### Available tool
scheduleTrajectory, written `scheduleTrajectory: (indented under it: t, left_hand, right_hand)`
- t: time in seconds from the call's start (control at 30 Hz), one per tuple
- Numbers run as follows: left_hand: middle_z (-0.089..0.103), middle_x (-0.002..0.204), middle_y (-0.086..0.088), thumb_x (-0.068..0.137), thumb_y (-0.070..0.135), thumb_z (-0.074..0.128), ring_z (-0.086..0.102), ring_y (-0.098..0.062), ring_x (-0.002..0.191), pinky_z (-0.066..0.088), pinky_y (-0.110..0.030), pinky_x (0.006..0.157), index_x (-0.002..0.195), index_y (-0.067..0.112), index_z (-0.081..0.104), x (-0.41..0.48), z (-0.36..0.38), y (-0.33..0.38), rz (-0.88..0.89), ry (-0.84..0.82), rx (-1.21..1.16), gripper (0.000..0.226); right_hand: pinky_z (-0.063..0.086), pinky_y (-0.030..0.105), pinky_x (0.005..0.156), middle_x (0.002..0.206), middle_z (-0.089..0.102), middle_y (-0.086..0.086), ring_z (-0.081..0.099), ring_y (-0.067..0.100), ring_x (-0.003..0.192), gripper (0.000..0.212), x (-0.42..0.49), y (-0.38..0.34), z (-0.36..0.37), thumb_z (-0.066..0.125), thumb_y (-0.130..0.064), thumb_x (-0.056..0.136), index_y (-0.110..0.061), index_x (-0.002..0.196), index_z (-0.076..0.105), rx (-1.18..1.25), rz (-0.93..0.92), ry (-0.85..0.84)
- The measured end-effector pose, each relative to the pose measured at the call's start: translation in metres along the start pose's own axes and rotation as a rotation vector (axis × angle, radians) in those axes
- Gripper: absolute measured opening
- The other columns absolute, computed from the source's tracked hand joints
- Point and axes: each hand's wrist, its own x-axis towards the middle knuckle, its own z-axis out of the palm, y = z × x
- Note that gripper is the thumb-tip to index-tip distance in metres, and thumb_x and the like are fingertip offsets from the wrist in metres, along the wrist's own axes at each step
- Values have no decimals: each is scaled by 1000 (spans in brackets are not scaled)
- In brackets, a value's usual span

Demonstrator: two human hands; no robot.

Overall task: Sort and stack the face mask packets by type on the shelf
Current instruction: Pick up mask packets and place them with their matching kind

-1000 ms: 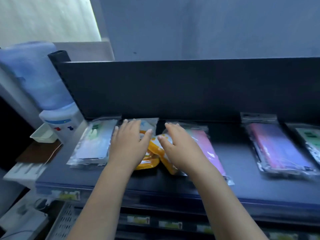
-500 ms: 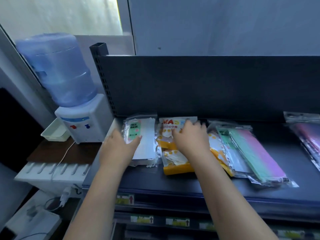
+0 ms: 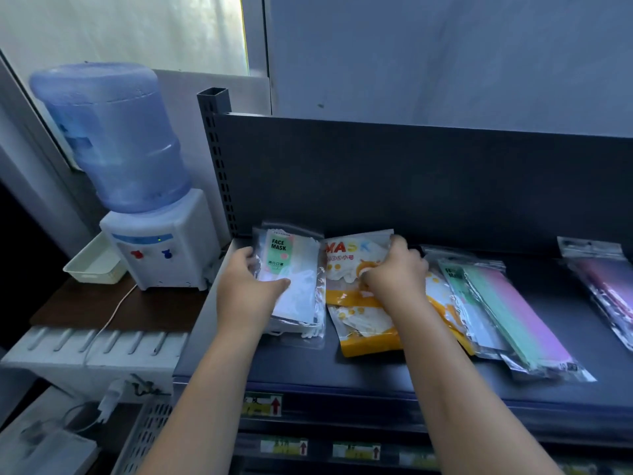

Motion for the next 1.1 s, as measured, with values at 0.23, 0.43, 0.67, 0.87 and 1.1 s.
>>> scheduleTrajectory:
  t: [0.23, 0.43, 0.67, 0.87, 1.1]
  left_hand:
    - [77, 104, -3, 67, 6, 96, 77, -27, 90, 63, -52, 86, 126, 12, 65, 9, -6, -7, -189, 4, -240, 67]
    - [68, 122, 1, 69, 17, 92, 69, -25, 109, 60, -48, 93, 133, 18, 63, 3, -9, 0, -38, 24, -214, 70]
    - [77, 116, -5, 95, 0, 70, 77, -20, 101, 65, -45, 85, 134, 17, 57, 3, -9, 9, -18, -86, -435, 45]
    - [74, 115, -12, 102, -6, 49, 79, -14, 82, 63, -29, 62, 132, 9, 57, -6, 8, 31, -130, -173, -656, 34]
    - [73, 124, -10, 101, -10, 46, 75, -24, 97, 60, -35, 55, 134, 14, 55, -37, 57, 68, -162, -321, -658, 42]
  right_hand:
    - [65, 45, 81, 118, 70, -1, 71, 21, 102, 73, -3, 4, -13, 73, -2, 86, -21, 152, 49, 516, -1, 48]
    - [67, 44, 77, 104, 76, -6, 77, 15, 93, 30, -9, 7, -22, 65, -7, 98, -36, 104, 68, 755, -27, -9]
    - [68, 40, 74, 108, 79, 0, 80, 16, 90, 26, -11, 13, -37, 59, -11, 104, -25, 124, 69, 963, 30, -6]
    - [66, 52, 80, 103, 82, 8, 81, 25, 89, 23, -9, 41, -63, 62, -9, 104, -21, 120, 72, 1130, 107, -8]
    - [64, 58, 83, 100, 82, 12, 81, 34, 91, 23, -7, 92, -106, 58, -6, 104, -19, 115, 74, 1198, 130, 32]
